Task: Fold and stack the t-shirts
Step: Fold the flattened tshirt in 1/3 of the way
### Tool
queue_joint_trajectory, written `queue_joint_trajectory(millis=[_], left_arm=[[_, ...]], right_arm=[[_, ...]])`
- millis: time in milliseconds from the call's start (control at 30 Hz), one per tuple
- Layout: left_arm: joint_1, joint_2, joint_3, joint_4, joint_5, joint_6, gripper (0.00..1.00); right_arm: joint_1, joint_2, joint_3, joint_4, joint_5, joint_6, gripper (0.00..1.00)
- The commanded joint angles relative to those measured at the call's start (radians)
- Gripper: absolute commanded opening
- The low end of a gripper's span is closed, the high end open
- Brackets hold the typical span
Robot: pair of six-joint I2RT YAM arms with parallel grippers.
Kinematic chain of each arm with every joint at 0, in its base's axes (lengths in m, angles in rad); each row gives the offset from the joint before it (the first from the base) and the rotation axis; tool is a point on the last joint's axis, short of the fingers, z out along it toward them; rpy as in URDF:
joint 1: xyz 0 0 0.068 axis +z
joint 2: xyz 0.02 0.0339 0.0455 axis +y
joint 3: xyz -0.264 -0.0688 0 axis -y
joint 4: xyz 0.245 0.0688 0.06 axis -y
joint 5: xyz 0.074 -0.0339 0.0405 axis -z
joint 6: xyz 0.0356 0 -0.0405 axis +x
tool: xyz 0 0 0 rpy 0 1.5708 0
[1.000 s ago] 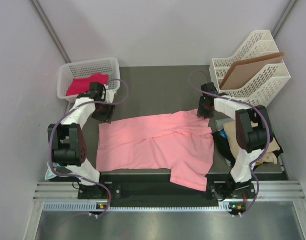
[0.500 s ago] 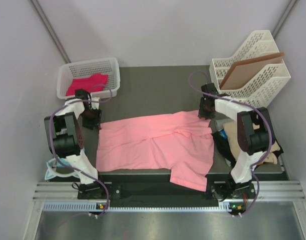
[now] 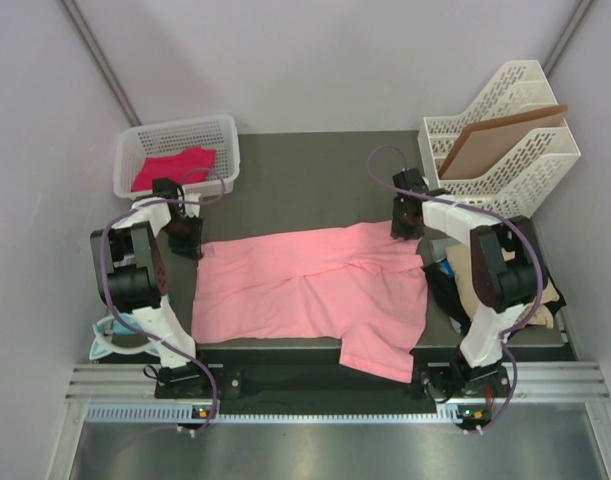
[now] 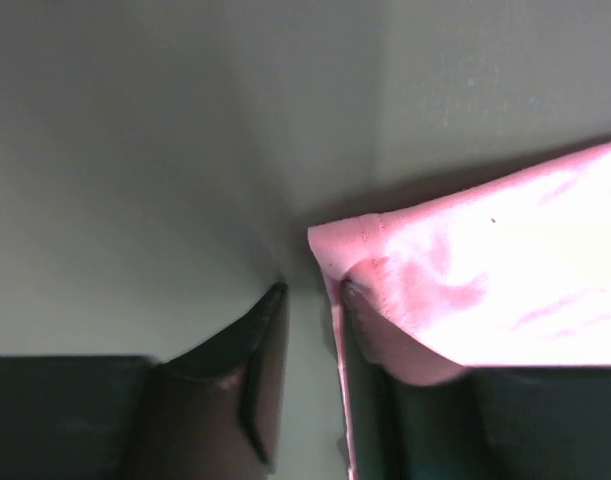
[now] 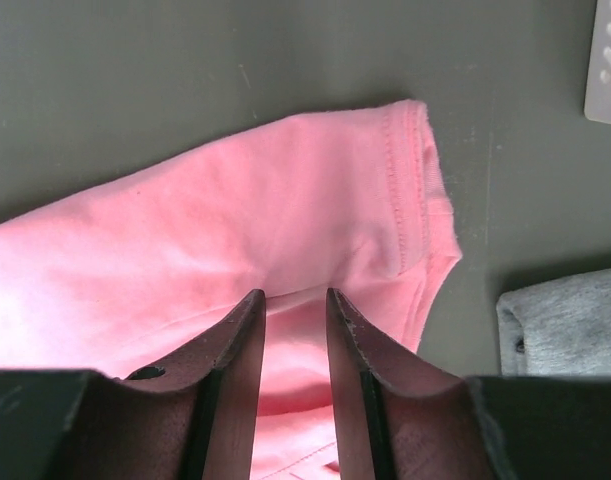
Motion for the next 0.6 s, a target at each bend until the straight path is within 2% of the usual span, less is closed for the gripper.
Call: queue_joint_trajectory(millis=[0,67,267,367,567], left_arm=[[0.012,-0.009,-0.017,0.07,0.034,-0.027,0.28],[0.029,-0.029,0.001,0.062,0.043,-0.034,0.25],[0.037,-0.096,0.081,-0.016,0.126,-0.053,0.26],[0.035,-0.097,0.075,-0.027,0.177,-0.065,0.27],[0.012,-0.071,0.015,0.03,0.155,-0.073,0.29]], right_arm=[[0.022,-0.052,0.006,0.011,0.031,-0.013,0.31],[0.022,-0.055,0.009,0.005,0.036,-0.014,0.31],[0.023,-0.062,0.018,0.003,0.042,-0.013,0.31],[0.026,-0.065,0.018,0.001,0.043,-0.013,0.31],[0.037,-0.075,-0.005,0.005,0.051,-0.016,0.31]])
